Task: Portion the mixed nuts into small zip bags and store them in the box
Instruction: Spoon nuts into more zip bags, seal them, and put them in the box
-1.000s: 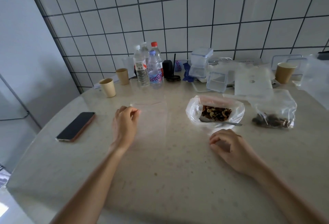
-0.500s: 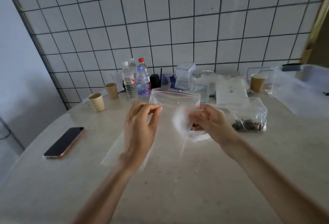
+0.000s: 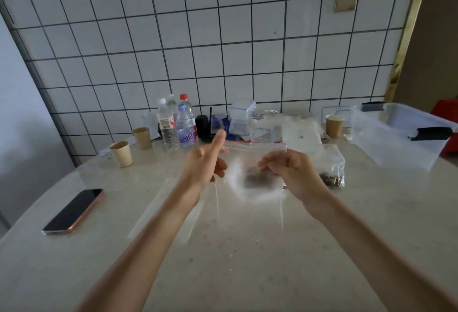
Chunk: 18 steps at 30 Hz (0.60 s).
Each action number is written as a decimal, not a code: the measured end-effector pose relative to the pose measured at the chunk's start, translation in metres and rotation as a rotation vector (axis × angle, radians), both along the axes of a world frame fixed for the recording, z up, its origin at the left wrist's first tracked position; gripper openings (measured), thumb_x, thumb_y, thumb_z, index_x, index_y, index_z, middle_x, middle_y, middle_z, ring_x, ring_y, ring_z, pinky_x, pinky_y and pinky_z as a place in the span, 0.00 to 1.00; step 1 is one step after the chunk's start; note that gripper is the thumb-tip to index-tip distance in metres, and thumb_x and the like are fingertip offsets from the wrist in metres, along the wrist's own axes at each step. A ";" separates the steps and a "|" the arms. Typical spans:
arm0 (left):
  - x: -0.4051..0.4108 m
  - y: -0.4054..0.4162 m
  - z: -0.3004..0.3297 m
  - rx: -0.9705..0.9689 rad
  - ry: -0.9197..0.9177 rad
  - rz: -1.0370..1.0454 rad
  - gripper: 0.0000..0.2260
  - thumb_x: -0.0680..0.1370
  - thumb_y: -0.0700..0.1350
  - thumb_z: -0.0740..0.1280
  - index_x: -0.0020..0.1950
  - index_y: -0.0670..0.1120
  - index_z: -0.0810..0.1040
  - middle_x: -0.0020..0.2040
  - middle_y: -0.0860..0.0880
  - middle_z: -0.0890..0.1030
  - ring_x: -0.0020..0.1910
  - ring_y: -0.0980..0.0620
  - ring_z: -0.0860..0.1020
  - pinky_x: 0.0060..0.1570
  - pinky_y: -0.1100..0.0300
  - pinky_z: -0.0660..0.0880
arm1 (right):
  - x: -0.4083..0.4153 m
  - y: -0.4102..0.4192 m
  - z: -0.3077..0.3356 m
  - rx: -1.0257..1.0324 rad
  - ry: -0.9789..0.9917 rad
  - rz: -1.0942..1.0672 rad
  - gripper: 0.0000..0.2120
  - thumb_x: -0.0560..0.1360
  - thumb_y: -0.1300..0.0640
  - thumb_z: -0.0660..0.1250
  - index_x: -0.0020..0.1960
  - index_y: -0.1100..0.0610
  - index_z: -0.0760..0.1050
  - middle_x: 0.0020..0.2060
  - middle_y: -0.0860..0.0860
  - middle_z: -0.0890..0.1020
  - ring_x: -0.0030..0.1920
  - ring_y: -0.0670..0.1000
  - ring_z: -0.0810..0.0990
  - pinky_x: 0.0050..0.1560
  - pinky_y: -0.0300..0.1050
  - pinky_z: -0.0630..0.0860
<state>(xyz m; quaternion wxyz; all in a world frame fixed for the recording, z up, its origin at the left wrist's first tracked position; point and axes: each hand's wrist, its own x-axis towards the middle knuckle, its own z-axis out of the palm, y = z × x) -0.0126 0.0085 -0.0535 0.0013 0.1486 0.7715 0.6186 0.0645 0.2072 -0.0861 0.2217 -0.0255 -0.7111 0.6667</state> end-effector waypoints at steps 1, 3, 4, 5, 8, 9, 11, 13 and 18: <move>0.002 0.001 0.003 -0.015 -0.003 -0.010 0.23 0.79 0.67 0.66 0.48 0.47 0.85 0.32 0.51 0.83 0.30 0.57 0.80 0.35 0.58 0.74 | 0.001 0.000 0.002 0.023 -0.007 -0.016 0.12 0.77 0.75 0.63 0.50 0.64 0.82 0.43 0.54 0.89 0.46 0.51 0.87 0.49 0.42 0.81; 0.007 0.004 0.006 -0.023 0.001 -0.011 0.18 0.78 0.63 0.71 0.47 0.48 0.85 0.35 0.53 0.86 0.32 0.57 0.82 0.36 0.59 0.75 | 0.004 -0.002 0.004 0.066 -0.021 -0.005 0.09 0.77 0.72 0.67 0.53 0.65 0.82 0.43 0.48 0.88 0.45 0.45 0.86 0.45 0.38 0.79; 0.010 0.005 0.006 -0.012 0.002 -0.018 0.15 0.78 0.60 0.72 0.48 0.49 0.85 0.38 0.53 0.87 0.33 0.57 0.84 0.36 0.59 0.75 | 0.007 -0.003 0.006 0.087 -0.026 0.019 0.08 0.77 0.69 0.70 0.55 0.63 0.82 0.43 0.46 0.87 0.43 0.43 0.85 0.40 0.34 0.77; 0.012 0.006 0.006 0.003 0.002 -0.030 0.12 0.78 0.57 0.74 0.50 0.49 0.85 0.40 0.53 0.88 0.35 0.57 0.85 0.36 0.60 0.76 | 0.011 -0.005 0.009 0.102 -0.033 0.048 0.09 0.76 0.63 0.73 0.57 0.60 0.80 0.44 0.46 0.86 0.42 0.41 0.84 0.37 0.32 0.76; 0.020 0.009 0.005 0.021 0.004 -0.061 0.06 0.78 0.46 0.75 0.53 0.47 0.83 0.44 0.51 0.88 0.37 0.56 0.86 0.35 0.62 0.77 | 0.021 -0.011 0.018 0.206 -0.018 0.101 0.16 0.75 0.41 0.74 0.51 0.52 0.80 0.41 0.51 0.83 0.40 0.43 0.81 0.38 0.32 0.76; 0.022 0.010 0.004 0.018 0.013 -0.068 0.05 0.78 0.43 0.75 0.53 0.46 0.82 0.44 0.50 0.88 0.37 0.57 0.86 0.35 0.62 0.77 | 0.023 -0.014 0.020 0.217 0.002 0.097 0.16 0.76 0.37 0.71 0.49 0.50 0.81 0.39 0.51 0.82 0.39 0.42 0.81 0.38 0.32 0.75; 0.026 0.011 0.001 0.017 0.046 -0.069 0.04 0.79 0.41 0.74 0.52 0.46 0.81 0.44 0.48 0.87 0.36 0.59 0.85 0.34 0.62 0.76 | 0.020 -0.018 0.021 0.162 -0.030 -0.038 0.18 0.78 0.37 0.66 0.52 0.50 0.83 0.41 0.49 0.84 0.41 0.42 0.82 0.38 0.34 0.75; 0.026 0.011 -0.001 0.019 0.092 -0.058 0.01 0.80 0.40 0.72 0.50 0.45 0.82 0.43 0.49 0.87 0.35 0.59 0.84 0.32 0.64 0.75 | 0.015 -0.015 0.020 0.136 -0.126 -0.219 0.14 0.80 0.45 0.64 0.50 0.55 0.82 0.41 0.49 0.83 0.40 0.47 0.79 0.37 0.42 0.71; 0.019 0.005 -0.009 -0.043 0.349 0.062 0.01 0.81 0.41 0.70 0.50 0.46 0.82 0.40 0.48 0.86 0.38 0.50 0.85 0.40 0.55 0.80 | 0.015 -0.005 0.019 0.188 -0.148 -0.258 0.10 0.80 0.59 0.65 0.43 0.52 0.82 0.34 0.42 0.81 0.26 0.38 0.73 0.29 0.35 0.68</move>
